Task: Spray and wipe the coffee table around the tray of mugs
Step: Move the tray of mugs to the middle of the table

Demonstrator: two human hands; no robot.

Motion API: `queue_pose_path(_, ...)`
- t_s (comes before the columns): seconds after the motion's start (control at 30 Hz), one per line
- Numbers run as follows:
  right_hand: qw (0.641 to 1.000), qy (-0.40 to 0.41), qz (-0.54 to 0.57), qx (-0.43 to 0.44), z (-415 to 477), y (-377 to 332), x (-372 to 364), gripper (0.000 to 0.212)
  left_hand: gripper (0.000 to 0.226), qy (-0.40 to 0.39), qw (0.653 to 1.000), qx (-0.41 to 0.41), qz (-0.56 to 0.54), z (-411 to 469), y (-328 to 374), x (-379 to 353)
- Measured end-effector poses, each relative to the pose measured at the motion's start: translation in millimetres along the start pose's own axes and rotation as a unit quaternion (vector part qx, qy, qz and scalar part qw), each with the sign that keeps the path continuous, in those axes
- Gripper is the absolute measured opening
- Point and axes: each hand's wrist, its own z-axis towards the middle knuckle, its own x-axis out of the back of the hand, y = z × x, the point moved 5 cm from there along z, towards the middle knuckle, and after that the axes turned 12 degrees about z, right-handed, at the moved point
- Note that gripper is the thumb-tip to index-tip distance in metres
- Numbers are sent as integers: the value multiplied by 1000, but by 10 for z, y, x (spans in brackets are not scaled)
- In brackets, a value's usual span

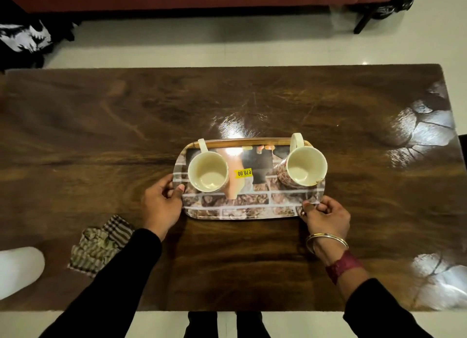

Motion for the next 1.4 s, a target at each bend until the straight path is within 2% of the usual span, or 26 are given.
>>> queue_pose_path(0.33,997,51,-45,33,-198,-216,-94,16,31,-10,1000,6,-3,-22,-49,121)
queue_pose_path(0.4,996,85,-24,24,-310,-226,-83,32,30,10,1000,14,6,-89,-18,178)
queue_pose_path(0.5,988,149,-3,51,-603,-292,-10,50,34,98,995,1,30,-294,32,336)
queue_pose_path(0.57,989,126,-5,83,-867,-306,-64,44,30,133,991,-15,-4,-496,-23,442)
queue_pose_path(0.67,987,68,-16,142,-1211,-282,-248,36,27,147,987,-42,-57,-821,-154,582)
queue_pose_path(0.8,977,10,-26,209,-1502,-267,-497,33,20,141,983,-118,-11,-1152,-322,751)
queue_pose_path(0.9,939,-85,-63,327,-1788,-334,-777,26,11,176,977,-123,-2,-1286,-517,931)
queue_pose_path(1.0,887,-191,-88,412,-2141,-347,-1193,19,17,252,967,-25,-31,-1351,-912,1165)
queue_pose_path(1.17,826,-344,-114,432,-2765,-251,-1859,17,34,334,938,91,-33,-1421,-1588,1580)
queue_pose_path(1.27,782,-437,-153,417,-3188,-27,-2228,19,36,402,895,125,-146,-1340,-2125,2099)
queue_pose_path(1.3,767,-463,-176,408,-3329,72,-2343,26,41,390,889,125,-203,-1262,-2292,2290)
queue_pose_path(1.33,747,-484,-209,405,-3472,178,-2443,39,56,355,895,127,-238,-1162,-2439,2468)
queue_pose_path(1.4,696,-499,-298,421,-3743,389,-2632,72,102,259,937,90,-217,-922,-2558,2815)
